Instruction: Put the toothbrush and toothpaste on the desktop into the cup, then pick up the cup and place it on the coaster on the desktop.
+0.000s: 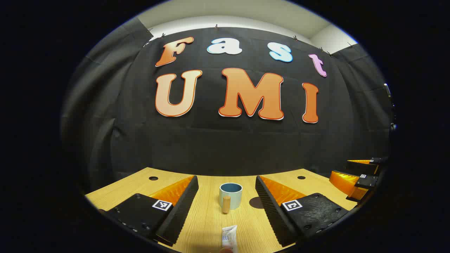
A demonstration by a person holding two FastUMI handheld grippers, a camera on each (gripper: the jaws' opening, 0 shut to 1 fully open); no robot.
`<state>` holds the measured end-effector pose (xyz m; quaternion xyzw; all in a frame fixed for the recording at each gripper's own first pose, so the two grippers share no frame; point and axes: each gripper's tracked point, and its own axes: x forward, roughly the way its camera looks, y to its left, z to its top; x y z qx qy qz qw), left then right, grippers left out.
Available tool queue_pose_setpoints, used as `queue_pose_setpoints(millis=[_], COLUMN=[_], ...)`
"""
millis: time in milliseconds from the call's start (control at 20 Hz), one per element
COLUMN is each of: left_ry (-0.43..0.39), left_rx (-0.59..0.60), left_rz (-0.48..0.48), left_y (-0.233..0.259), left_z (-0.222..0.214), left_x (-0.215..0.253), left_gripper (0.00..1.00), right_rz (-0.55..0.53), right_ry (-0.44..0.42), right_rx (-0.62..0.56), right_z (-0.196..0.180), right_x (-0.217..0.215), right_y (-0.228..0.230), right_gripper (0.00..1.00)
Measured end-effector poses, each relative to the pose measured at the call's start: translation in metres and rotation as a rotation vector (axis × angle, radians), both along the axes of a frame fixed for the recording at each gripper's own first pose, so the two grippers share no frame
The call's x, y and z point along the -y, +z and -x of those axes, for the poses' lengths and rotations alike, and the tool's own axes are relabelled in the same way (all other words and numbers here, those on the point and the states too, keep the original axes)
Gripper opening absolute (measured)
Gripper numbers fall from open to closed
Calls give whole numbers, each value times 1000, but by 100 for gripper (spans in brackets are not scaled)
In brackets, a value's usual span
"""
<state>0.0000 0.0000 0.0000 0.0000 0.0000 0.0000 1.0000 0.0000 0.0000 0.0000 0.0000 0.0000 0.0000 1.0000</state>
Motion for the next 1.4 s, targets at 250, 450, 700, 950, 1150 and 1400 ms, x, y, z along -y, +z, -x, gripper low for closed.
queue_pose_setpoints(millis=[250, 450, 700, 950, 1150, 1400], left_ry=[5, 6, -4, -50, -115, -161], left_rx=[-3, -26, -91, -210, -376, -631], left_rz=[-5, -1, -41, -107, -125, -135], left_y=[1, -6, -16, -35, -66, -96], left_z=[-3, -4, -9, -21, -30, -40], left_x=[1, -1, 4, 12, 14, 13], left_gripper=[98, 98, 98, 98, 96, 97], right_rz=[-2, 4, -16, 40, 34, 54], right_ry=[-8, 2, 23, 26, 73, 158], right_rx=[-8, -27, -85, -226, -368, -579], right_z=[-3, -2, -6, -10, -8, -4], right_x=[5, 3, 4, 11, 6, -5], right_y=[-1, -7, -13, -35, -56, -89], right_gripper=[98, 98, 98, 98, 95, 90])
